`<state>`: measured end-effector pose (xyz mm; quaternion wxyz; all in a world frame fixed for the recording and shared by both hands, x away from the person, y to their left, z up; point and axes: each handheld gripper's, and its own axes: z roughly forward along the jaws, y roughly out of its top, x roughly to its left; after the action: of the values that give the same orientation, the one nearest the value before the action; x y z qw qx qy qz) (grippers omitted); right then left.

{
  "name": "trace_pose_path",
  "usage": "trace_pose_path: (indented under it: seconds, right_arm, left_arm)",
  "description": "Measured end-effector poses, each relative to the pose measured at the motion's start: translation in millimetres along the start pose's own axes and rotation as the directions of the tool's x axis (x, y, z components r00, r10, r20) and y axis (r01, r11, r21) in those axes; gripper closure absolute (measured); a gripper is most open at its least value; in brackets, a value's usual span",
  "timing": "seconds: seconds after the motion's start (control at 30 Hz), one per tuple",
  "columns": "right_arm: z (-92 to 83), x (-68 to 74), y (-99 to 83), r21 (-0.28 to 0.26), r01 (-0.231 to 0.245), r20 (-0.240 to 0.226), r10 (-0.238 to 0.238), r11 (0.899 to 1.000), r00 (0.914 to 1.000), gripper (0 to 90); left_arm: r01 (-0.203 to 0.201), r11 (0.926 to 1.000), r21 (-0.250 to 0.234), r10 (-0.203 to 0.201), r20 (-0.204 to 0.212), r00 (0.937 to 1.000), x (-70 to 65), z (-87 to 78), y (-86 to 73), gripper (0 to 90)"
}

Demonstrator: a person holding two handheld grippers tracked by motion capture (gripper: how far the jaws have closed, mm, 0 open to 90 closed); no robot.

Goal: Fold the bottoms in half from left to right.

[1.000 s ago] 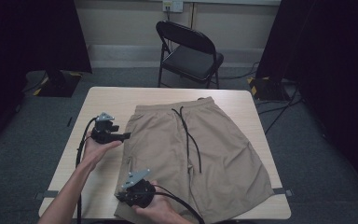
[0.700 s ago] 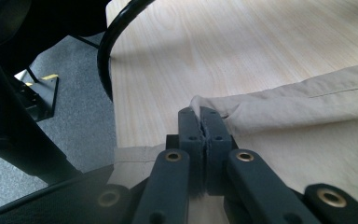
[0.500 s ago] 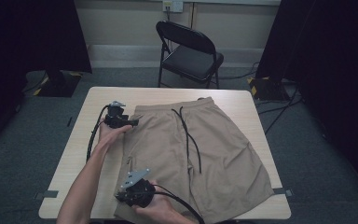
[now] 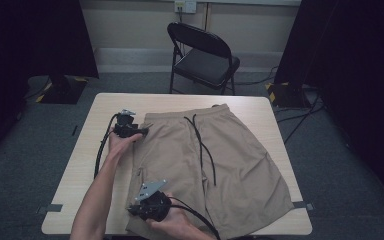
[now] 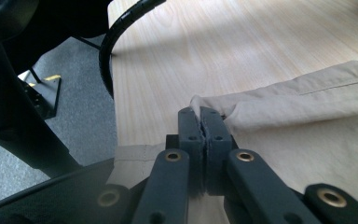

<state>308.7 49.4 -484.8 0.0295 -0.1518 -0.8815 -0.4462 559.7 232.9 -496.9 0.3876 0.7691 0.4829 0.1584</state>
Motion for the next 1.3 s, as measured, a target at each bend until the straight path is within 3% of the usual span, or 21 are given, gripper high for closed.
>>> trace_pose_path:
  seconds: [0.03, 0.1, 0.17, 0.2, 0.27, 0.3, 0.33, 0.37, 0.4, 0.43, 0.5, 0.57, 0.6, 0.8, 0.97, 1.0, 1.07, 1.3]
  right_arm:
    - [-0.1, -0.1, 0.0, -0.002, -0.003, -0.001, 0.003, 1.0, 1.0, 88.8]
    - [-0.1, 0.0, 0.0, -0.003, -0.001, -0.002, 0.001, 1.0, 1.0, 88.8]
    - [-0.8, 0.1, 0.2, -0.006, 0.004, -0.004, -0.004, 1.0, 1.0, 88.8]
    - [-2.3, 0.5, 0.5, -0.012, 0.002, -0.006, -0.002, 1.0, 1.0, 88.8]
    - [-5.3, 0.8, 1.1, -0.017, 0.0, -0.009, 0.0, 1.0, 1.0, 88.8]
    - [-6.9, 0.4, 1.5, -0.023, -0.004, -0.014, 0.004, 1.0, 0.9999, 88.8]
    - [-8.6, -0.1, 2.0, -0.029, -0.002, -0.016, 0.001, 1.0, 0.9999, 88.9]
    - [-8.6, -0.1, 2.0, -0.029, -0.002, -0.016, 0.001, 1.0, 0.9999, 88.9]
    - [-12.5, -0.8, 4.3, -0.04, -0.007, -0.022, 0.006, 0.999, 0.9997, 88.8]
    - [-12.5, -0.8, 4.3, -0.04, -0.007, -0.022, 0.006, 0.999, 0.9997, 88.8]
    - [-19.4, -2.4, 10.4, -0.06, -0.002, -0.025, 0.001, 0.998, 0.9997, 88.8]
    - [-21.8, -2.8, 12.9, -0.067, -0.001, -0.026, -0.001, 0.998, 0.9997, 88.9]
    - [-26.7, -3.0, 17.8, -0.078, 0.005, -0.024, -0.007, 0.997, 0.9997, 88.9]
    - [-38.7, -2.0, 30.1, -0.121, 0.01, -0.014, -0.012, 0.993, 0.9998, 88.9]
    - [-44.4, -0.1, 38.0, -0.141, 0.027, -0.007, -0.028, 0.99, 0.9996, 88.9]
    - [-47.3, 1.1, 41.1, -0.157, 0.028, -0.01, -0.03, 0.987, 0.9995, 88.9]
    - [-50.7, 2.1, 43.7, -0.173, 0.027, -0.011, -0.029, 0.985, 0.9995, 88.9]
    - [-64.6, 3.3, 52.2, -0.219, 0.019, -0.012, -0.022, 0.976, 0.9997, 88.9]
  left_arm:
    - [-0.019, 0.9998, 0.006, 0.019, 0.006, 0.9998, -3.2, 1.0, 0.9, 46.1]
    - [-0.022, 0.9997, 0.011, 0.021, 0.014, 0.9997, -5.8, 1.9, 1.9, 54.7]
    - [-0.029, 0.9994, 0.021, 0.029, 0.019, 0.9994, -8.3, 1.7, 2.6, 69.1]
    - [0.009, 0.9996, 0.027, -0.01, 0.04, 0.9991, -5.2, 0.5, 2.0, 75.4]
    - [0.03, 0.9987, 0.041, -0.033, 0.064, 0.9974, 0.0, -1.3, 1.1, 87.7]
    - [0.03, 0.9987, 0.041, -0.033, 0.064, 0.9974, 0.0, -1.3, 1.1, 89.2]
    - [0.08, 0.9949, 0.06, -0.084, 0.065, 0.9943, 2.9, -3.0, 1.9, 89.6]
    - [0.08, 0.9949, 0.06, -0.084, 0.065, 0.9943, 2.9, -3.0, 1.9, 89.7]
    - [0.103, 0.9928, 0.061, -0.108, 0.094, 0.9897, 4.0, -5.3, 3.6, 89.8]
    - [0.103, 0.9928, 0.061, -0.108, 0.094, 0.9897, 4.0, -5.3, 3.6, 89.9]
    - [0.123, 0.9914, 0.046, -0.128, 0.136, 0.9823, 6.1, -12.1, 6.9, 89.9]
    - [0.12, 0.9919, 0.042, -0.124, 0.139, 0.9825, 6.7, -15.1, 8.2, 89.9]
    - [0.134, 0.9906, 0.027, -0.137, 0.16, 0.9776, 8.4, -21.0, 10.6, 89.9]
    - [0.147, 0.9892, -0.003, -0.143, 0.19, 0.9713, 12.1, -38.1, 20.0, 89.9]
    - [0.138, 0.9904, -0.01, -0.133, 0.194, 0.9719, 11.9, -48.3, 28.7, 90.0]
    - [0.144, 0.9894, -0.023, -0.136, 0.209, 0.9684, 11.7, -53.4, 32.7, 90.0]
    - [0.13, 0.9913, -0.021, -0.123, 0.209, 0.9701, 10.1, -58.0, 36.1, 90.0]
    - [0.122, 0.9915, -0.045, -0.109, 0.228, 0.9675, 6.1, -72.9, 42.4, 90.0]
